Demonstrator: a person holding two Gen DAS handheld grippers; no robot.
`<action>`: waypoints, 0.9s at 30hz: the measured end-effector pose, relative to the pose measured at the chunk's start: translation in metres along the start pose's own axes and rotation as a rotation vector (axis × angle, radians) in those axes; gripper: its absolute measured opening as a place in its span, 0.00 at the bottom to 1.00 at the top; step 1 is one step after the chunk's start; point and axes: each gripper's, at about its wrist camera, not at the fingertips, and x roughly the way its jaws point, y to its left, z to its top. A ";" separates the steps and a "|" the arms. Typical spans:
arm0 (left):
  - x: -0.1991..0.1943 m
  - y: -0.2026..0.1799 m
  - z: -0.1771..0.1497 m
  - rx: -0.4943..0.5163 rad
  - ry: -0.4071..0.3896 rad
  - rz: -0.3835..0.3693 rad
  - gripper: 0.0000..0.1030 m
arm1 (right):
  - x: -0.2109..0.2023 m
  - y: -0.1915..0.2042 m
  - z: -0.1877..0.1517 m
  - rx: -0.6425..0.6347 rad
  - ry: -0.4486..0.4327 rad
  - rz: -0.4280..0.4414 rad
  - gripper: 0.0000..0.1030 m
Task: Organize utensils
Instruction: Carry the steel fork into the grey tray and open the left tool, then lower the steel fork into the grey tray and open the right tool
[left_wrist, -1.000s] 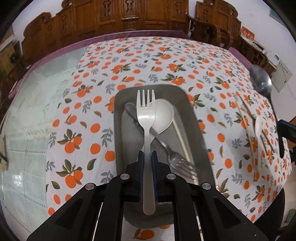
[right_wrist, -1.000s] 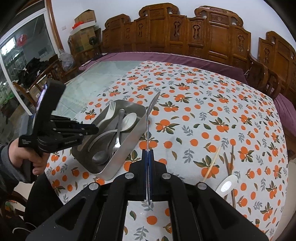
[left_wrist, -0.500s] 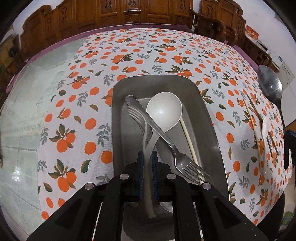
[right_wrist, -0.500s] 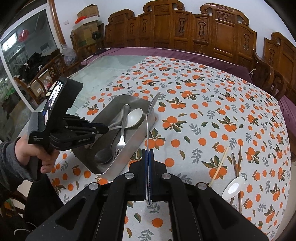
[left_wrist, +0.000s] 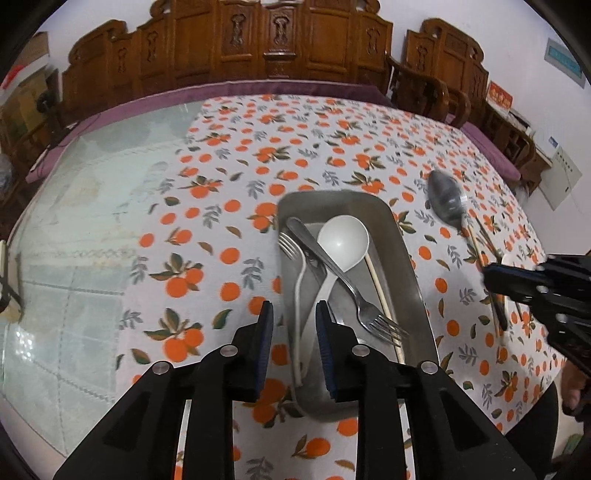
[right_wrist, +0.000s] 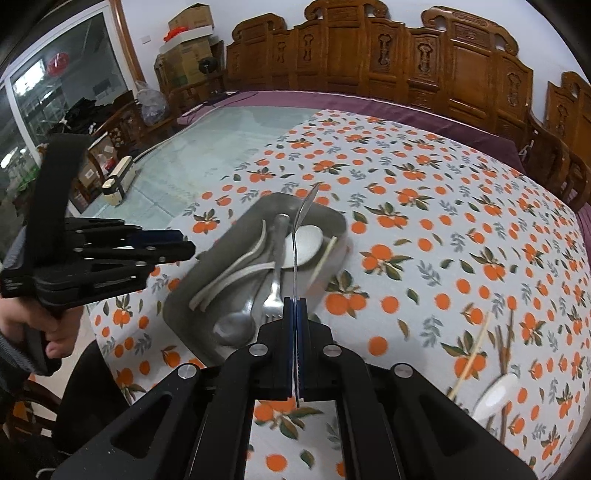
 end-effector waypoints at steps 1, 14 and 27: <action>-0.004 0.002 0.000 -0.001 -0.008 0.003 0.26 | 0.003 0.002 0.002 -0.003 0.002 0.004 0.02; -0.044 0.040 -0.003 -0.041 -0.091 0.026 0.53 | 0.056 0.033 0.024 -0.017 0.060 0.033 0.02; -0.054 0.057 -0.009 -0.035 -0.123 0.054 0.88 | 0.102 0.032 0.028 0.042 0.115 0.029 0.02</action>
